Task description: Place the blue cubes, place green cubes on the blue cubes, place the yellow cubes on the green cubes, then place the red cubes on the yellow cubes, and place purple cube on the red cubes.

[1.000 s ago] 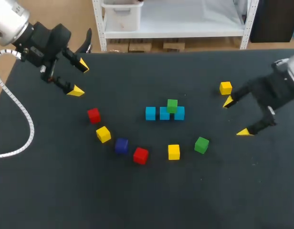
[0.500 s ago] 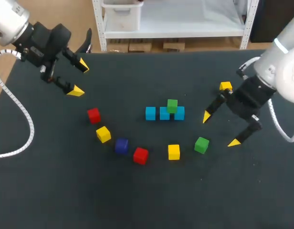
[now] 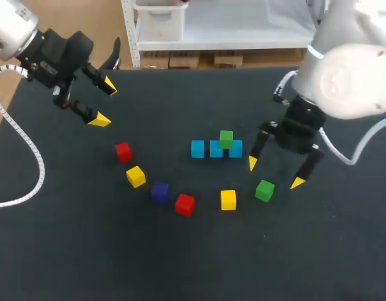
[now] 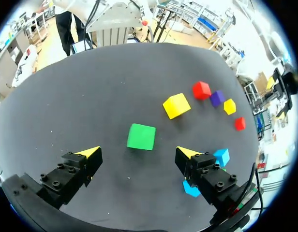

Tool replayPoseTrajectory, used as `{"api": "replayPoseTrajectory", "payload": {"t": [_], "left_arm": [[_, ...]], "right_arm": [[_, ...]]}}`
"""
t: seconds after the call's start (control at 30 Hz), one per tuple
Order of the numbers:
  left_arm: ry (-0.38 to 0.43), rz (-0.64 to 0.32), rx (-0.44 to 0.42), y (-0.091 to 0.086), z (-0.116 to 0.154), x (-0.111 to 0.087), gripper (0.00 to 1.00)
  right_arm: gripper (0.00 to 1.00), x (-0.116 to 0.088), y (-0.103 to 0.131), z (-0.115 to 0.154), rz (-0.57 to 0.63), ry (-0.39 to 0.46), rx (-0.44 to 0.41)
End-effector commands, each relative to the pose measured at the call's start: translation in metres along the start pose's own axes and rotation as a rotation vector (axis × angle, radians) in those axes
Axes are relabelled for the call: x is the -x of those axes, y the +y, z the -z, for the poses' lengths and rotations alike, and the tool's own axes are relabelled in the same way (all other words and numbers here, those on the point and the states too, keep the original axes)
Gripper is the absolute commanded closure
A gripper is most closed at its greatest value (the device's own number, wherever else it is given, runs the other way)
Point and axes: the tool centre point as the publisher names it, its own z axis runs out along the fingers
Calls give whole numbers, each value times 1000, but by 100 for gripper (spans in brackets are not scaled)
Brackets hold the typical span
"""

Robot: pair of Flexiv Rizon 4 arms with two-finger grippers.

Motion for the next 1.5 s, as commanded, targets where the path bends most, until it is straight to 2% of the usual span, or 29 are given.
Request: {"api": "replayPoseTrajectory", "payload": {"t": [0.03, 0.43, 0.57, 0.6, 0.63, 0.7, 0.93, 0.97, 1.03, 1.1, 1.13, 1.33, 1.5], "left_arm": [[-3, -3, 1, 0, 0, -1, 0], [-3, -3, 1, 0, 0, -1, 0], [-3, -3, 1, 0, 0, -1, 0], [-3, -3, 1, 0, 0, -1, 0], [-3, -3, 1, 0, 0, -1, 0], [-3, -3, 1, 0, 0, -1, 0], [-3, -3, 1, 0, 0, -1, 0], [-3, -3, 1, 0, 0, -1, 0], [-3, -3, 1, 0, 0, -1, 0], [-3, -3, 1, 0, 0, -1, 0], [-3, -3, 1, 0, 0, -1, 0], [-3, -3, 1, 0, 0, -1, 0], [-3, -3, 1, 0, 0, -1, 0]], "right_arm": [[0, 3, -6, -6, -28, 36, 36], [2, 14, 0, -8, -115, 49, 43], [13, 15, 1, -13, -122, 42, 51], [18, 15, 1, -14, -122, 40, 52], [32, 14, 1, -15, -123, 40, 55], [45, 13, 0, -17, -124, 39, 58], [41, 11, -1, -24, -138, 35, 70], [44, 11, -1, -26, -141, 34, 72], [55, 10, 0, -28, -147, 35, 80], [74, 9, 0, -29, -165, 38, 83], [100, 8, 0, -29, -176, 41, 82], [100, 7, -5, -19, -258, 86, 48], [100, 7, -18, -4, -332, 133, 19]]}}
